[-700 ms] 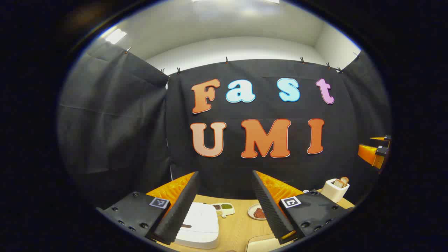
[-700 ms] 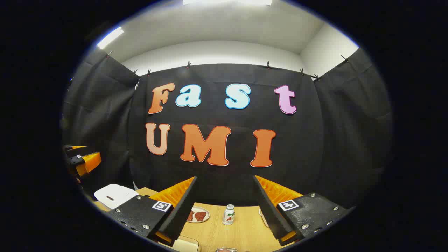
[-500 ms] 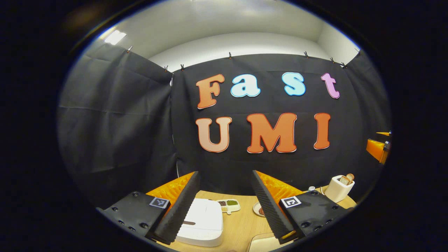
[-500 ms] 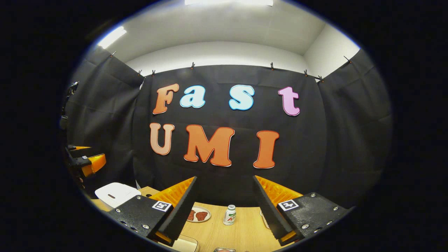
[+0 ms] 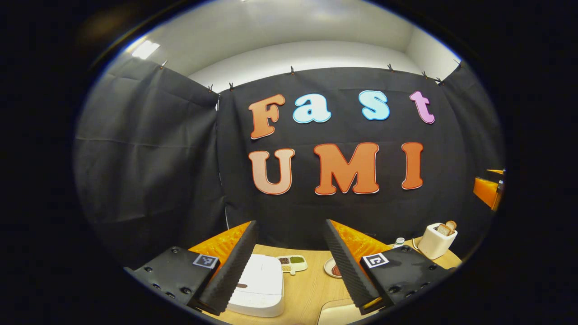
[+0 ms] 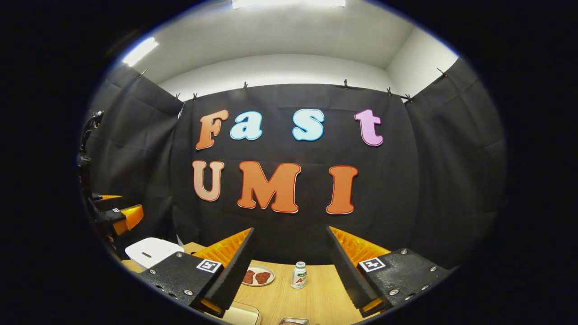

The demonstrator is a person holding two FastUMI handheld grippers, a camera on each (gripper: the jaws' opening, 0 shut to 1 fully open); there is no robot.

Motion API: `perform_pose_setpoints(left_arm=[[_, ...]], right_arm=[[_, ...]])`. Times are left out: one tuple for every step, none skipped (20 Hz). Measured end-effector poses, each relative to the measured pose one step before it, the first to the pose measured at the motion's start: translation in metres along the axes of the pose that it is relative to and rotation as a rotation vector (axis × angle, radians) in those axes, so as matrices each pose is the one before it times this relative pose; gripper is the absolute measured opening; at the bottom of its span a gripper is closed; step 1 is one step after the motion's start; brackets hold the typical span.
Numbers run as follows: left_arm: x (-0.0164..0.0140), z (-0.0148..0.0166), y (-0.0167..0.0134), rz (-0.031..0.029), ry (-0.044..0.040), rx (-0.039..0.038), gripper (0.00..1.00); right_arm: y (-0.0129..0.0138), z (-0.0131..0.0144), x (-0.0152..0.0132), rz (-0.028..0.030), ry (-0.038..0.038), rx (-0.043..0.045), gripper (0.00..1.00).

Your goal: Close the left gripper, press the button to open the rice cooker; take a wooden spoon from the chopstick holder with the right hand, scoop a spoonful of rice and pour it into the rice cooker, then put the wooden spoon back into the chopstick holder.

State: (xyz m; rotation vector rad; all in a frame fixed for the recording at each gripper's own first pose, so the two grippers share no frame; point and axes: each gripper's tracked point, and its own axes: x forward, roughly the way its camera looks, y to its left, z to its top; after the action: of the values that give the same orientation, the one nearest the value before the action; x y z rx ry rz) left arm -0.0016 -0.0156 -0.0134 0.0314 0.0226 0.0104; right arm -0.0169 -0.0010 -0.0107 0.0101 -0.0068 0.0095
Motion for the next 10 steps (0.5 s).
perform_pose_setpoints(left_arm=[[-0.00048,0.00197,-0.00128,-0.00325,-0.00859,0.00969,0.98],[0.00066,0.00065,-0.00188,-0.00587,-0.00798,0.00734,0.98],[0.00084,0.00003,-0.00272,-0.00739,-0.00282,0.00328,0.98],[0.0001,-0.00096,-0.00293,-0.00874,-0.00206,0.00194,0.97],[0.0014,0.00148,-0.00068,-0.00319,-0.00544,0.00377,0.97],[0.00111,0.00236,-0.00029,-0.00484,-0.00728,0.00381,0.98],[0.00123,0.00266,0.00062,0.00271,-0.00472,0.0082,0.98],[0.0017,0.00198,0.00427,0.01177,-0.00238,0.01301,1.0],[0.00124,0.00175,0.00482,0.01024,0.00013,0.00765,0.97],[0.0014,0.00063,0.00254,0.00077,-0.00265,-0.00969,1.0]], right_arm=[[0.00012,-0.00171,-0.0017,-0.00741,0.0025,-0.00555,0.95],[0.00027,-0.00145,-0.00011,-0.00713,0.00339,-0.0054,0.95],[0.00136,-0.00332,-0.00018,-0.0028,0.00357,-0.00756,0.95],[-0.0004,-0.00224,0.00137,-0.00451,0.00412,-0.01031,0.95],[-0.00016,-0.00295,0.00016,-0.00367,0.00496,-0.01129,0.95],[-0.0013,-0.00164,0.00144,-0.0057,0.00261,-0.00662,0.93],[-0.00047,-0.0028,0.00048,-0.00241,0.00688,-0.00185,0.95],[0.00006,-0.00133,0.00102,-0.00197,0.00406,0.00548,0.95],[0.00042,-0.00035,0.00252,-0.00118,0.00302,0.00924,0.95],[-0.00016,-0.00099,0.00201,0.00039,0.00606,0.00646,0.95]])
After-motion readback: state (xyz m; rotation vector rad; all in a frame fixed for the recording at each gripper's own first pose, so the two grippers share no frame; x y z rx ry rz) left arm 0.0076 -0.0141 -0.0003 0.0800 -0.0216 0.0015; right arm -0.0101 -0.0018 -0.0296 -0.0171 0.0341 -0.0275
